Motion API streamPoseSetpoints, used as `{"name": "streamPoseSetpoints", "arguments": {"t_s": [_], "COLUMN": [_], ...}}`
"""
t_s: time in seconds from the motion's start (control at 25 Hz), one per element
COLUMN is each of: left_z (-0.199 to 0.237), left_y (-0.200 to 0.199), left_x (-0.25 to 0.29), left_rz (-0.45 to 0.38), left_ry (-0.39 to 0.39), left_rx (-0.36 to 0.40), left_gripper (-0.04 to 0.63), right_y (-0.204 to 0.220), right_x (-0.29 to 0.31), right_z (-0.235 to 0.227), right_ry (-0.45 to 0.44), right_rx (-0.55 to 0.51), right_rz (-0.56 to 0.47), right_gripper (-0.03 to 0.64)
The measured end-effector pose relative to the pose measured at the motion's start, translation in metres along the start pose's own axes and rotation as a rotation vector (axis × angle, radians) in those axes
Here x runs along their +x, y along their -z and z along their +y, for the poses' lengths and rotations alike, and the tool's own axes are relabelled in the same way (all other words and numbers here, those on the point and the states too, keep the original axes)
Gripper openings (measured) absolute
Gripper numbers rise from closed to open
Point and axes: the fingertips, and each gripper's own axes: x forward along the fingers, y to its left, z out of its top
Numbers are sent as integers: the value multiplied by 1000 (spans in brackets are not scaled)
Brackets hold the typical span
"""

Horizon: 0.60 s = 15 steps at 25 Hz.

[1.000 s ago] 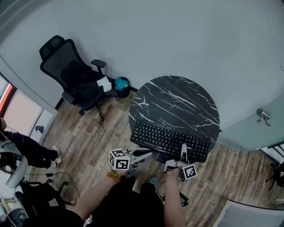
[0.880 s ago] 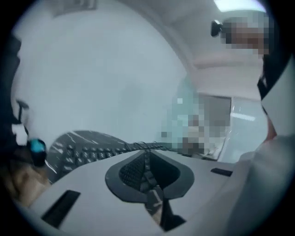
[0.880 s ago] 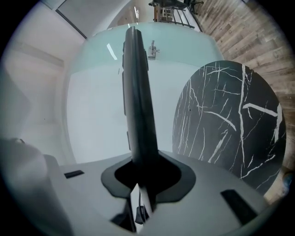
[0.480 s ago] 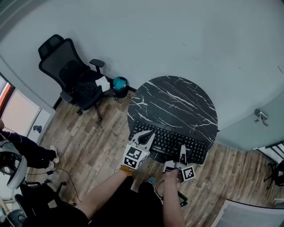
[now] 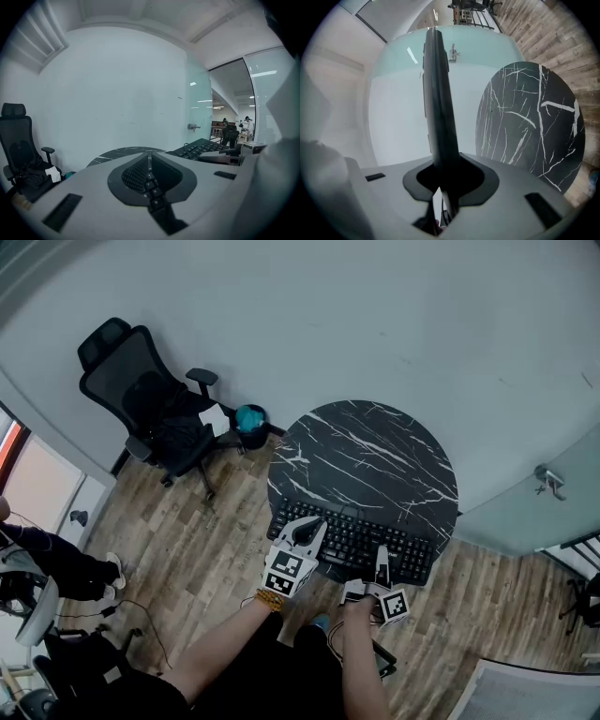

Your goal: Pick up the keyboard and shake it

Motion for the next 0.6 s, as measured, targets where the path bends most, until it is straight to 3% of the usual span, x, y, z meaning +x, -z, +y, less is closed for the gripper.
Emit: {"name": "streamPoseSetpoints", "arguments": {"t_s": [0.4, 0.52, 0.6], "left_z": [-6, -6, -3], "left_y": [-4, -7, -9], "left_x": [5, 6, 7], "left_rz": [3, -3, -8], "left_ry": [3, 0, -3], "left_rx": [13, 13, 11], "left_gripper": [32, 32, 32], "right_y": [-1, -11, -28], "right_x": [-3, 2, 11], "right_z": [8, 24, 48], "right_ry": [-6, -16, -39], "right_rx": [-33, -116, -232], "right_rz": [-2, 6, 12], "right_gripper": [84, 84, 84]}}
